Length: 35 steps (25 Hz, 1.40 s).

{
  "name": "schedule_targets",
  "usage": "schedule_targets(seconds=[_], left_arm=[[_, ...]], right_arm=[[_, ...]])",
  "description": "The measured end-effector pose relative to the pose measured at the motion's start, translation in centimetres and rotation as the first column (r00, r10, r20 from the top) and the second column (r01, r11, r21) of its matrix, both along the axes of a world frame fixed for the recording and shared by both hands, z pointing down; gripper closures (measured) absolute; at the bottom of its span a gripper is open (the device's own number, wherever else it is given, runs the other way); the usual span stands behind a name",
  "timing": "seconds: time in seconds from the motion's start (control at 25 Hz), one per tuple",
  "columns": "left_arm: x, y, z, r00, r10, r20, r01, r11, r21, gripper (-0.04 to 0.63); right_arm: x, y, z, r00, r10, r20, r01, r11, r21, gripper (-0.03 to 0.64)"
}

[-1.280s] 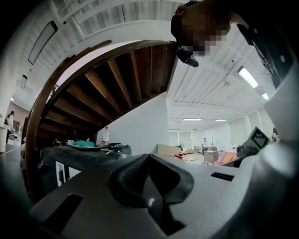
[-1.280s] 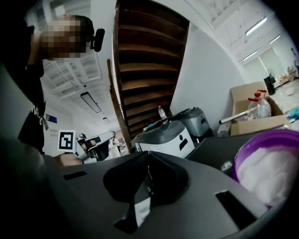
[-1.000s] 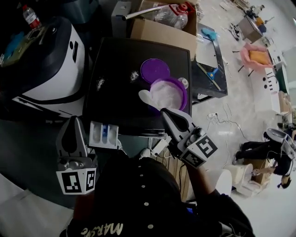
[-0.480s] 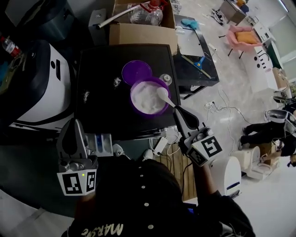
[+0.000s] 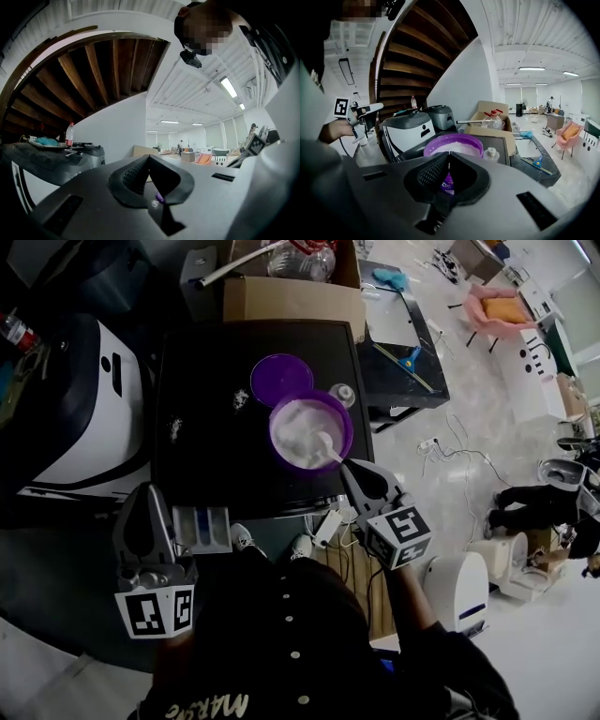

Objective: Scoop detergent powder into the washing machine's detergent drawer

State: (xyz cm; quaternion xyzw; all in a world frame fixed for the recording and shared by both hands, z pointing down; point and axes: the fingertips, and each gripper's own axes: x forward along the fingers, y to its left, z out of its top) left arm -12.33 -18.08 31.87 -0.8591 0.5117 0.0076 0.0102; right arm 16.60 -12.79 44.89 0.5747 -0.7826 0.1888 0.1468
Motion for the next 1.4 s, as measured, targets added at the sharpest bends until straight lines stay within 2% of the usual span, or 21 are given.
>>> schedule_targets(seconds=[0.28,0.4,0.48,0.52,0.8,0.88,1.0,1.12,1.28,1.4], left_arm=[[-0.2,-0.3,0.4,1.000,-0.006,-0.007,0.006,1.000,-0.008,0.580],[-0.4,-0.6,0.4,1.000,-0.010,-0.010,0.010,1.000,-0.010,0.580],[-0.5,-0.7,0.4,1.000,-0.011,-0.010,0.011,1.000,-0.011,0.580],[-0.5,-0.7,0.5,1.000,-0.012,-0.009,0.011,1.000,-0.012,0.580],[-0.4,-0.7,0.4,1.000,-0.007,-0.009,0.007,1.000,-0.007,0.581],[-0.4,-0.7,0.3,1.000,-0.007,-0.008,0.007,1.000,-0.003,0.580],[-0.2,-0.7,-0.1,1.000,-0.004,-0.009,0.005,1.000,0.009,0.580],[0.1,-0.7,-0.5,1.000,0.001,-0.011,0.000,1.000,0.023,0.580],[0.5,-0.7,-1.2,1.000,0.009,-0.015,-0.008,0.999,0.043,0.580],[0.4,-0.6,-1.8,1.000,0.001,-0.020,0.000,0.999,0.053,0.580]], right_arm=[[0.2,-0.4,0.3,0.997,0.007,-0.077,-0.009,1.000,-0.024,0.583],[-0.2,-0.5,0.3,0.998,-0.011,-0.067,0.008,0.999,-0.037,0.578],[-0.2,-0.5,0.6,0.998,-0.013,-0.067,0.010,0.999,-0.050,0.506],[-0.2,-0.5,0.7,0.998,-0.014,-0.065,0.010,0.998,-0.056,0.499],[0.0,-0.6,0.5,0.999,0.003,-0.053,-0.006,0.999,-0.048,0.494],[0.5,-0.8,-0.5,0.999,0.031,-0.037,-0.030,1.000,0.003,0.494],[1.6,-1.1,-2.8,0.997,0.073,0.005,-0.073,0.992,0.105,0.572],[1.8,-1.3,-4.6,0.997,0.072,0.023,-0.075,0.981,0.179,0.584],[1.3,-1.7,-8.3,0.996,0.054,0.070,-0.075,0.938,0.339,0.584],[2.2,-1.5,-10.6,0.993,0.087,0.080,-0.112,0.911,0.397,0.584]])
